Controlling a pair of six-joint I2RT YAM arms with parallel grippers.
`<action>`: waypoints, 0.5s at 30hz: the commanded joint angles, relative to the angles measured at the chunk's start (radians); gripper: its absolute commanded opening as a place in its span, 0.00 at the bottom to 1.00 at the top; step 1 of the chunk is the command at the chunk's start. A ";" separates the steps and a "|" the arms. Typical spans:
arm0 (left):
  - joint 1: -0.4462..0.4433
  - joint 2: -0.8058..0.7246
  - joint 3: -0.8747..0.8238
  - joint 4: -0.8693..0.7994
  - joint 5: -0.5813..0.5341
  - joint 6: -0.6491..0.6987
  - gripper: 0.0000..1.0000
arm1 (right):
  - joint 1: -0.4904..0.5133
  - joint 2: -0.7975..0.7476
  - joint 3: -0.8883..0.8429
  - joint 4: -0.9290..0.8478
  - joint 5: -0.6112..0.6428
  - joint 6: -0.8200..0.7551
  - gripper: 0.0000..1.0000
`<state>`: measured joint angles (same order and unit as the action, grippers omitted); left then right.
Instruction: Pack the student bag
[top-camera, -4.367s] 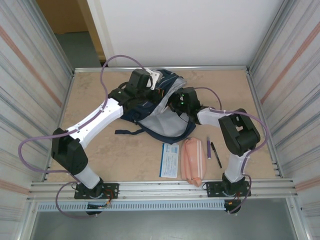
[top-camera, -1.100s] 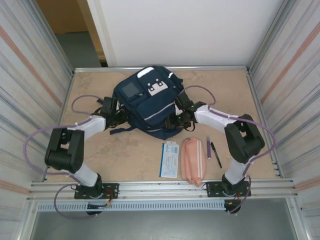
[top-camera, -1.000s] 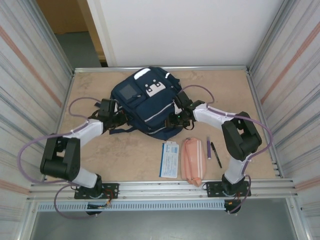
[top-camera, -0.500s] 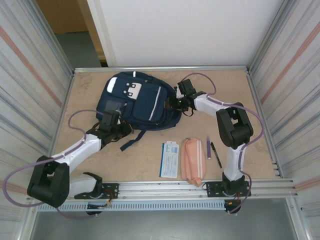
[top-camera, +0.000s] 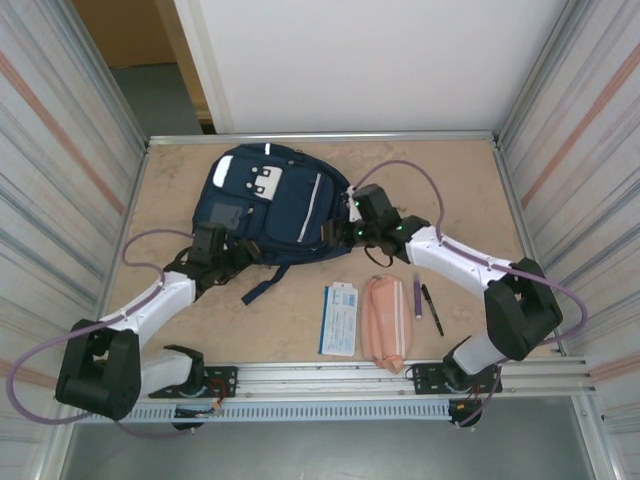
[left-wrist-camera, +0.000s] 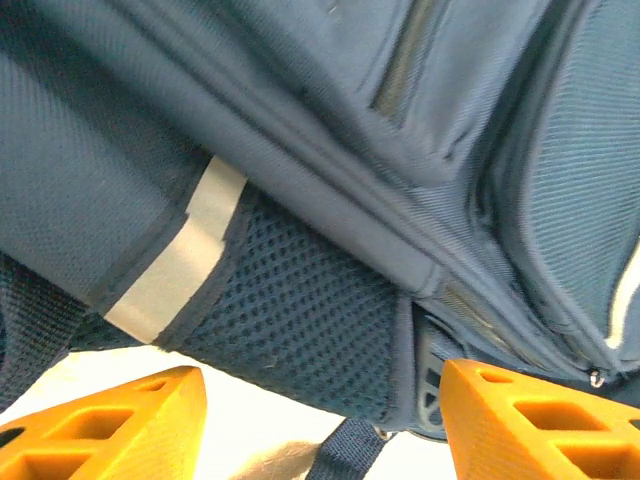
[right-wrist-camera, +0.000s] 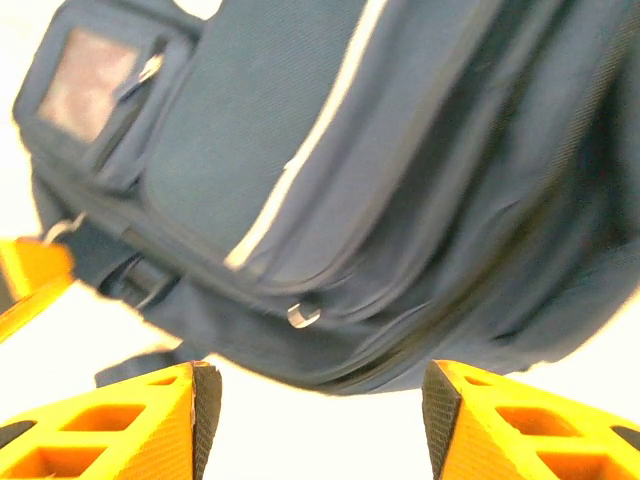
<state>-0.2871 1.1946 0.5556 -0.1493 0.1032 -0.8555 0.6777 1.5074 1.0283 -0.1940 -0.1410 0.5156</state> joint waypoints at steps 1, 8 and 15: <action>0.004 0.037 -0.002 0.043 -0.021 -0.035 0.64 | 0.075 -0.012 -0.026 0.006 0.045 0.028 0.57; 0.011 0.181 0.033 0.188 0.007 0.022 0.27 | 0.236 0.140 0.020 0.098 -0.042 0.057 0.57; -0.020 0.047 0.101 0.033 0.082 -0.004 0.00 | 0.300 0.277 0.093 0.154 -0.036 0.048 0.54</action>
<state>-0.2855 1.3262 0.5926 -0.0566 0.1452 -0.8619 0.9779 1.7550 1.0782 -0.0895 -0.1749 0.5495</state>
